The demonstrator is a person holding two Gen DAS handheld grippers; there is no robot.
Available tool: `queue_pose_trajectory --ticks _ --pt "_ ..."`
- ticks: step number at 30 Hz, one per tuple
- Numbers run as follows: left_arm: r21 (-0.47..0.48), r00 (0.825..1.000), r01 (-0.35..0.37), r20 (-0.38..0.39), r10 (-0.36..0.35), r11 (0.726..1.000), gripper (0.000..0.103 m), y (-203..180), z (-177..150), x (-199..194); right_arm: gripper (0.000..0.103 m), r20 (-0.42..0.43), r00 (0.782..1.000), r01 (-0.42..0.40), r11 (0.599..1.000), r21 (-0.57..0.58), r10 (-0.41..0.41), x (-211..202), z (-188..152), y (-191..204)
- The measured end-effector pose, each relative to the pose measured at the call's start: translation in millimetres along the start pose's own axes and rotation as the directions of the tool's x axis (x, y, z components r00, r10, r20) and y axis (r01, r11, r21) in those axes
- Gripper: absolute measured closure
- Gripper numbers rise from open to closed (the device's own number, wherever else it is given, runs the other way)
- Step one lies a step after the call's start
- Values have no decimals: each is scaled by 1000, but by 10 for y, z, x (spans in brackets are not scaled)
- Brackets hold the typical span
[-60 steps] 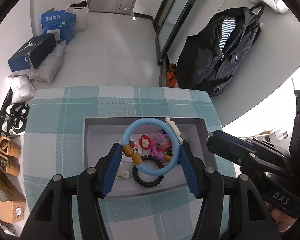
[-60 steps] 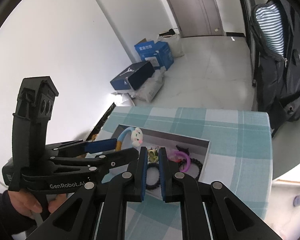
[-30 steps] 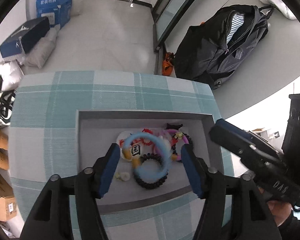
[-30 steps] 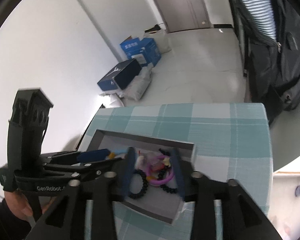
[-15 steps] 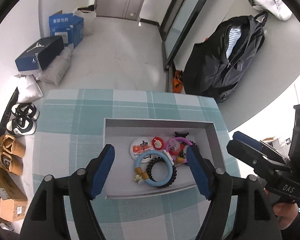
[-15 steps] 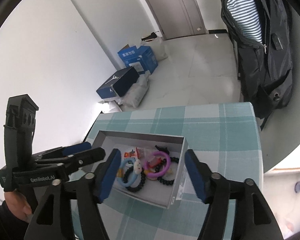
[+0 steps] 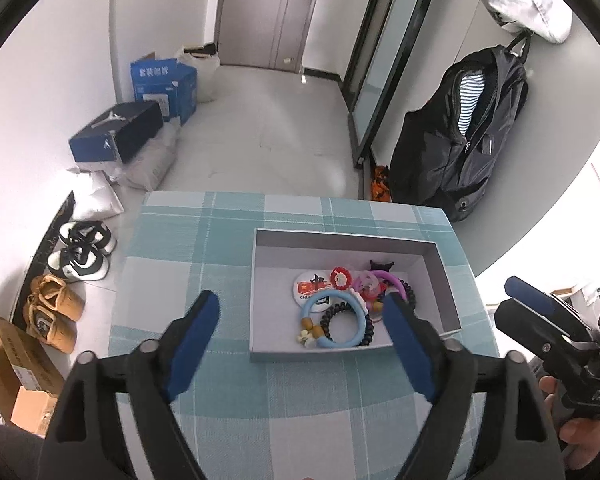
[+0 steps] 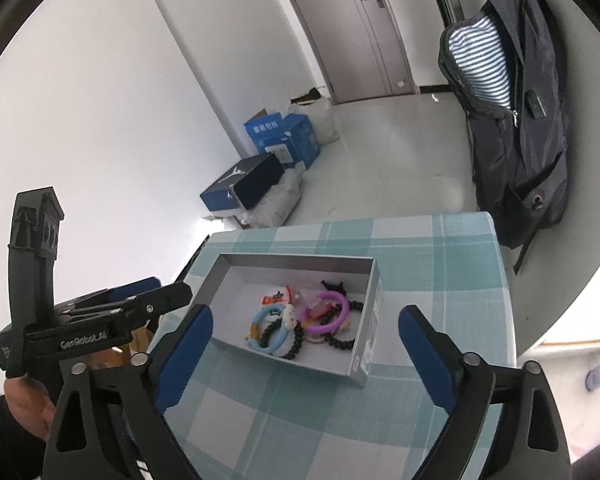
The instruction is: Organize jewelry
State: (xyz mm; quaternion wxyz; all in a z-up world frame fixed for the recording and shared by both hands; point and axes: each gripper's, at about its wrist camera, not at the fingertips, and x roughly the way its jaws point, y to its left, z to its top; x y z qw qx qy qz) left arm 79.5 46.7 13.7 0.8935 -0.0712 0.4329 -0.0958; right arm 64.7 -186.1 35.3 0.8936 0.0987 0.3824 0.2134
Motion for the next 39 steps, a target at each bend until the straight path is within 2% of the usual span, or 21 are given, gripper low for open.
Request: queue_pose_trajectory --ticks 10,20,29,39 --pt "16 998 -34 47 33 999 21 -57 -248 -118 0 60 998 36 999 -32 -34 -159 -225 120" --pt "6 994 -67 86 66 998 21 -46 -433 -224 0 84 995 56 997 -58 -51 -230 -405 179" --pt "29 993 -79 95 76 996 21 -93 -496 -254 0 106 992 72 994 -78 -64 -271 -469 226" --pt "13 994 -74 83 73 997 21 -72 -510 -231 0 109 991 78 995 -62 -71 -291 -484 187"
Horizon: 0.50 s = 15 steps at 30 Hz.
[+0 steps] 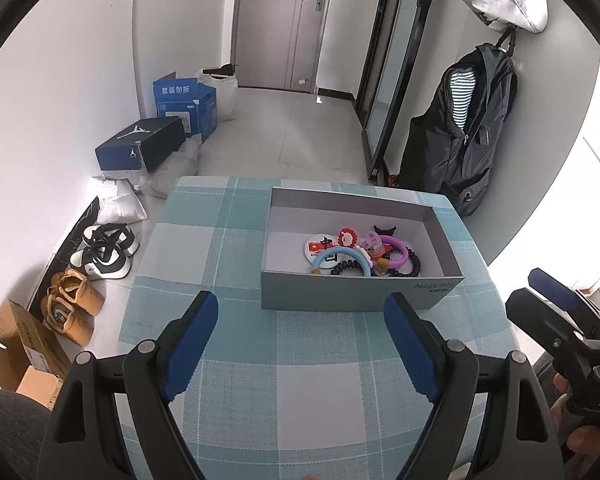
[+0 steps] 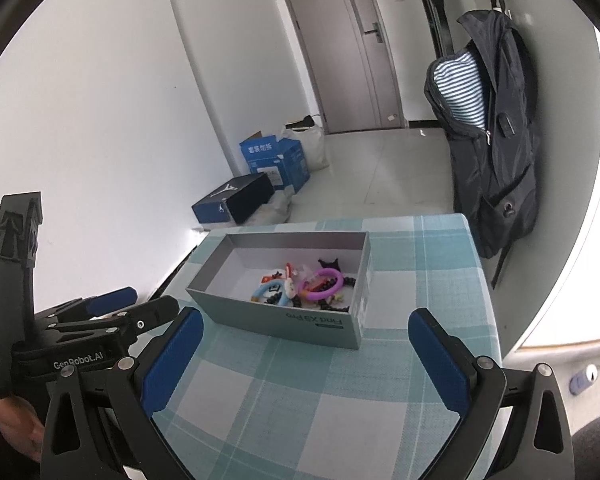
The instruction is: Organize jewelry
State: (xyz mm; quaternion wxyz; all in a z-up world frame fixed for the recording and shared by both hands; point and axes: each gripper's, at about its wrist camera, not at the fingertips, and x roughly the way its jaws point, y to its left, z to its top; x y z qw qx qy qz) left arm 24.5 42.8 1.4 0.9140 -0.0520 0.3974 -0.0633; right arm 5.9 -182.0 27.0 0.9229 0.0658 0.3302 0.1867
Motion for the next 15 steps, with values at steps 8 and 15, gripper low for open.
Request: queue_pose_trajectory --ticks 8,15 --pt "4 1000 -5 0 5 1000 21 -14 -2 5 0 -8 1000 0 1000 -4 0 6 -2 19" --pt "4 1000 -11 -2 11 1000 21 -20 -8 -7 0 -7 1000 1 1000 -4 -1 5 1 25"
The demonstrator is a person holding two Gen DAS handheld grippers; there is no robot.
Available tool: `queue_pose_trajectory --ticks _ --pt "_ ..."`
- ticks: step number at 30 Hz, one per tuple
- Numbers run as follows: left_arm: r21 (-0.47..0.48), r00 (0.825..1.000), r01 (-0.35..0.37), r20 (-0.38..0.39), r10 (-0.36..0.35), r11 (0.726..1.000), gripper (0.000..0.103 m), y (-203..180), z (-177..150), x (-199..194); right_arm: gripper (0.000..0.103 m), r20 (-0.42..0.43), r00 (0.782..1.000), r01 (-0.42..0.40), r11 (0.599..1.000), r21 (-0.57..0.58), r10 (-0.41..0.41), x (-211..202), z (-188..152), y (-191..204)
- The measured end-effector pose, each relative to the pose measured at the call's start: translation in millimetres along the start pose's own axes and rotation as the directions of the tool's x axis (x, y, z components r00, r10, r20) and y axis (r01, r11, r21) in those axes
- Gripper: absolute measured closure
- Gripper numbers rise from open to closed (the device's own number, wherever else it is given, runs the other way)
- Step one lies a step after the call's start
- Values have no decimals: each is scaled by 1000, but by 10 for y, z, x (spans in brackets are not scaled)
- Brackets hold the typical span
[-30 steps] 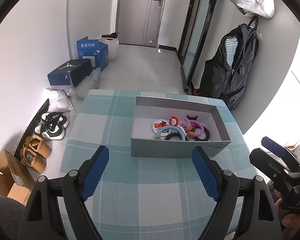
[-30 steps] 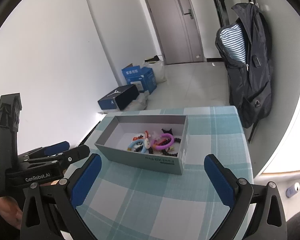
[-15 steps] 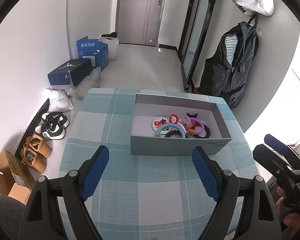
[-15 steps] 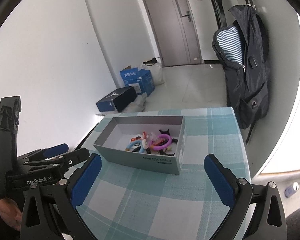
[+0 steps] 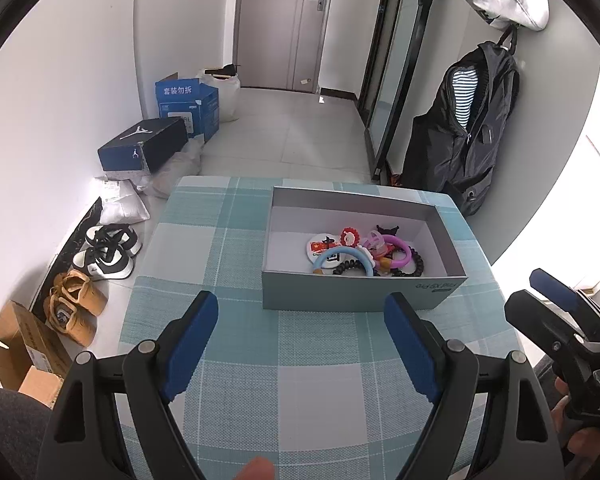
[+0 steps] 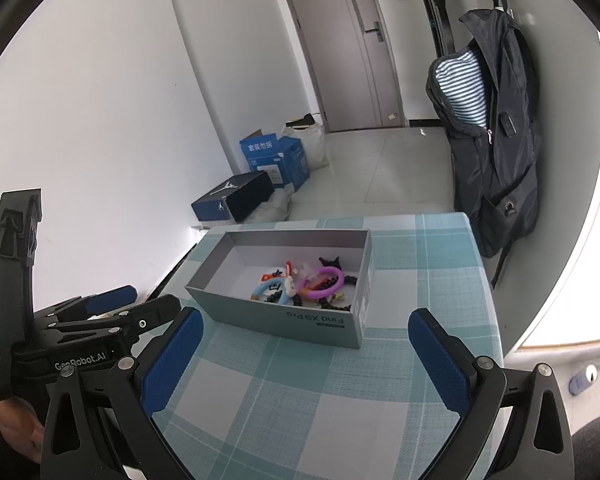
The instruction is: Organize jewelry
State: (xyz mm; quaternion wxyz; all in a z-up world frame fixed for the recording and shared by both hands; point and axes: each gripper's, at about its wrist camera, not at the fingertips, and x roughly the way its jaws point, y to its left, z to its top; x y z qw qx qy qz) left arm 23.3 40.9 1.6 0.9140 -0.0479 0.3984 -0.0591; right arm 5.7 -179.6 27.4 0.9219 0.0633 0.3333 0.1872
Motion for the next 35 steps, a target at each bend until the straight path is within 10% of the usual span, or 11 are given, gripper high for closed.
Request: queue_pose_trajectory --ticks 35 --pt "0 1000 -7 -5 7 1000 21 -15 -4 37 0 -4 1000 11 1000 8 -11 -6 -5 -22"
